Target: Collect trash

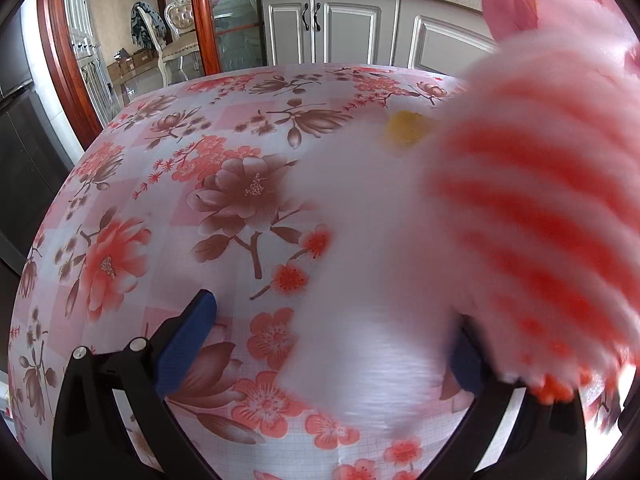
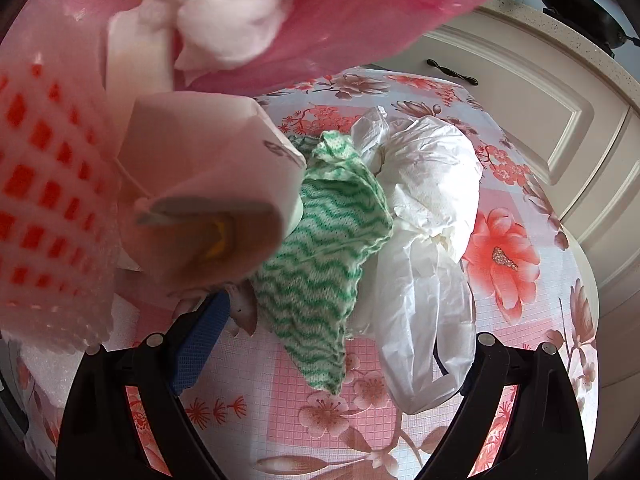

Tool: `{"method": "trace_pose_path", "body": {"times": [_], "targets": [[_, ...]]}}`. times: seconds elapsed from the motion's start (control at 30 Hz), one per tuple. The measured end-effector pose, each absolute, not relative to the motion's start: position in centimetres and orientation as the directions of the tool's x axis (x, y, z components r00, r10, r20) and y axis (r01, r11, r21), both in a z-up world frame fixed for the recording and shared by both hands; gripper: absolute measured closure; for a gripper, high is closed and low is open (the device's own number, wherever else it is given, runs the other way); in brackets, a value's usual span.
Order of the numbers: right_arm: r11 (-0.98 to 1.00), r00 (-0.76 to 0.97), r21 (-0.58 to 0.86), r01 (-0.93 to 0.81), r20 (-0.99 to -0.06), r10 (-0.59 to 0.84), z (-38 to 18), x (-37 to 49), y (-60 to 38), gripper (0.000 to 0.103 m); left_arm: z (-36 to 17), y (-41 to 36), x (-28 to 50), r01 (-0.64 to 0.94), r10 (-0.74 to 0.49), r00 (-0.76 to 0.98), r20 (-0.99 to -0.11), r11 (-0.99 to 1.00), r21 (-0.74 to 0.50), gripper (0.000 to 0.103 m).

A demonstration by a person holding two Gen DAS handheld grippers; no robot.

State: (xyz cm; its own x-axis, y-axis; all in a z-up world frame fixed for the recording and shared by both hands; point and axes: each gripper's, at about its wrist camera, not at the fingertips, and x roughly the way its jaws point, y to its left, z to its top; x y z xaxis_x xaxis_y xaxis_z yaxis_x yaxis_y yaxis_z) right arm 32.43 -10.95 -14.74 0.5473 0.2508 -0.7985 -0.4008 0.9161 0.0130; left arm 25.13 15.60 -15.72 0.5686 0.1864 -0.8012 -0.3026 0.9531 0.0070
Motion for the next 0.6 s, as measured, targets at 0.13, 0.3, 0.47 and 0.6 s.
{"method": "trace_pose_path", "body": {"times": [0.13,0.3,0.47,0.6], "targets": [[0.916,0.547,0.013,-0.401,-0.798,0.251,-14.77,32.48,-11.0,0.016,-15.73,15.6,25.13,-0.302,0.186,0.569,-0.801,0.953,0.007,0.004],[0.916,0.548,0.013,-0.401,-0.798,0.251,-14.76,32.47,-10.98,0.016,-15.71,15.57,25.14,-0.302,0.187,0.569,-0.801,0.953,0.007,0.004],[0.916,0.548,0.013,-0.401,-0.798,0.251,-14.87,32.56,-11.14,0.016,-15.73,15.6,25.13,-0.302,0.187,0.569,-0.801,0.953,0.007,0.004],[0.916,0.548,0.013,-0.401,-0.798,0.251,-14.83,32.51,-11.09,0.016,-15.71,15.55,25.17,-0.302,0.187,0.569,-0.801,0.953,0.007,0.004]]}}
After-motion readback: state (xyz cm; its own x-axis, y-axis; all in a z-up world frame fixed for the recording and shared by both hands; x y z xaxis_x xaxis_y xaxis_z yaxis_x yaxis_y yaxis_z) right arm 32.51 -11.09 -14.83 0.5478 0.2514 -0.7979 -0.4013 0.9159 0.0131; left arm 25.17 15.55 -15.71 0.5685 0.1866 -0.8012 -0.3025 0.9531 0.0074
